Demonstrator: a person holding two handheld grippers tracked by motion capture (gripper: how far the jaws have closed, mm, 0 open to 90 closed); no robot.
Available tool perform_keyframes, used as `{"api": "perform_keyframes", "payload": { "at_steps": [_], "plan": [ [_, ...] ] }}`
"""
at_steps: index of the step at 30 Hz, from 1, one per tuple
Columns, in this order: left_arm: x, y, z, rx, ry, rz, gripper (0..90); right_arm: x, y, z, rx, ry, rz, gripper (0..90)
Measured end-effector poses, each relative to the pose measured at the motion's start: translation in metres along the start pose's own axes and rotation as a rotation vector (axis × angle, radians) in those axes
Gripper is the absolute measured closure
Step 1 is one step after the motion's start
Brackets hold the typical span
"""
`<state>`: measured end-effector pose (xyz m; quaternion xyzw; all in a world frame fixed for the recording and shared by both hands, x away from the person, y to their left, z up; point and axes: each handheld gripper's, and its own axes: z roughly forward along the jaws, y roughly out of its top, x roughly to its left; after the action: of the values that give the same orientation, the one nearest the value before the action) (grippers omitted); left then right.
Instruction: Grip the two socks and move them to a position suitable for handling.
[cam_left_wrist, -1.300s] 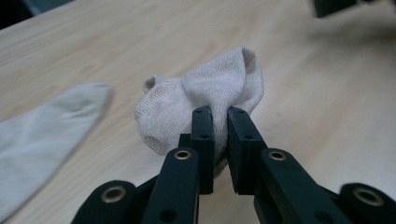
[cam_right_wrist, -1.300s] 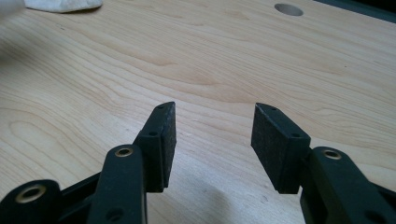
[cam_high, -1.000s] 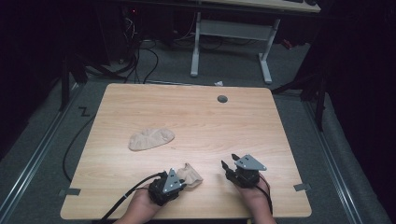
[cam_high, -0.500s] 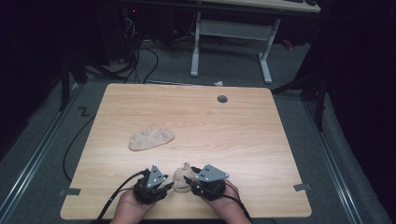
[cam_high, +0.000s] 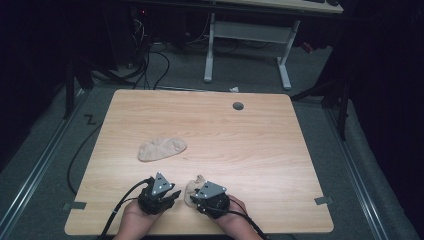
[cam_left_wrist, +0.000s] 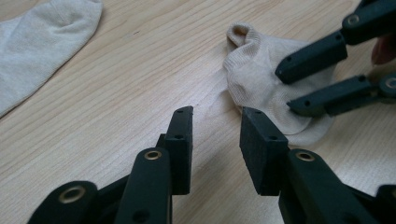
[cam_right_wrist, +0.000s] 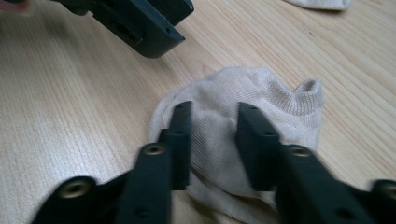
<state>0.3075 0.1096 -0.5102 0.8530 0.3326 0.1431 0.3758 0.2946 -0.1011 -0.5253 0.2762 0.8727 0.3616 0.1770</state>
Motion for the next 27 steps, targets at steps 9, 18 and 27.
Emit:
{"api": "perform_keyframes", "payload": {
  "at_steps": [9,18,27],
  "plan": [
    [-0.008,0.000,0.004,0.012,-0.011,0.024,63.6,-0.003,0.004,-0.014,-0.077,-0.027,0.027,88.3],
    [-0.021,0.002,0.010,0.021,-0.031,0.091,62.9,-0.013,0.003,-0.023,-0.134,-0.030,0.091,88.3],
    [-0.034,0.007,0.020,0.007,-0.057,0.124,71.8,-0.020,0.002,-0.029,-0.158,-0.040,0.118,88.3]
  ]
}}
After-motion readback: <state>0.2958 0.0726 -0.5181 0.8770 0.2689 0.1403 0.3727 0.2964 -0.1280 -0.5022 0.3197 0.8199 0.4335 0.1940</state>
